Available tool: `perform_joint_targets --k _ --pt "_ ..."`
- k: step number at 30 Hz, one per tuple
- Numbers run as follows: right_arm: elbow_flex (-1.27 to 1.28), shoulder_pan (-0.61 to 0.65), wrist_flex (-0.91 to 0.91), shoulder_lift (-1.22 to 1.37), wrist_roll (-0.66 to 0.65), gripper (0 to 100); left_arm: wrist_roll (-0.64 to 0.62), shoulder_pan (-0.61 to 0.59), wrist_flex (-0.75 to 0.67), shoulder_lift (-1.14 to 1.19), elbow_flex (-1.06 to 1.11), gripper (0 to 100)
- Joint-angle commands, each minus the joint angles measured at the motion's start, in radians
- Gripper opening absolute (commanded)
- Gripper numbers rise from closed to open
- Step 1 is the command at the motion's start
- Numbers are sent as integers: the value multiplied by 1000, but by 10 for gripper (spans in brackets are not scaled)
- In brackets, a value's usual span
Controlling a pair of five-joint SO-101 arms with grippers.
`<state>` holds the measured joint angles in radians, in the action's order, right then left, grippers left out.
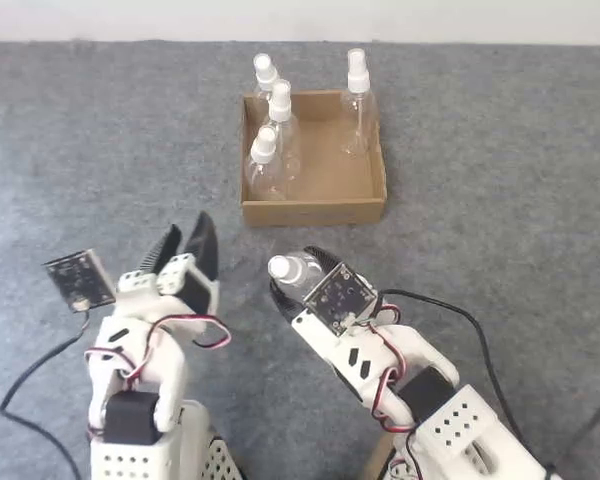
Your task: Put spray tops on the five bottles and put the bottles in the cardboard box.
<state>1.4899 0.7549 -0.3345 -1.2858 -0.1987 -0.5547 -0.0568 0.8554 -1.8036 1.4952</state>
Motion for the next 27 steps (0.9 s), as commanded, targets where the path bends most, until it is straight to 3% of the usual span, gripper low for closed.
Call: perform_joint_targets --k 1,27 --pt "-49 -59 -16 10 6 7 68 -80 -32 -20 -28 148" --pt "-120 -194 -67 8 8 7 292 -98 -103 -18 189 148"
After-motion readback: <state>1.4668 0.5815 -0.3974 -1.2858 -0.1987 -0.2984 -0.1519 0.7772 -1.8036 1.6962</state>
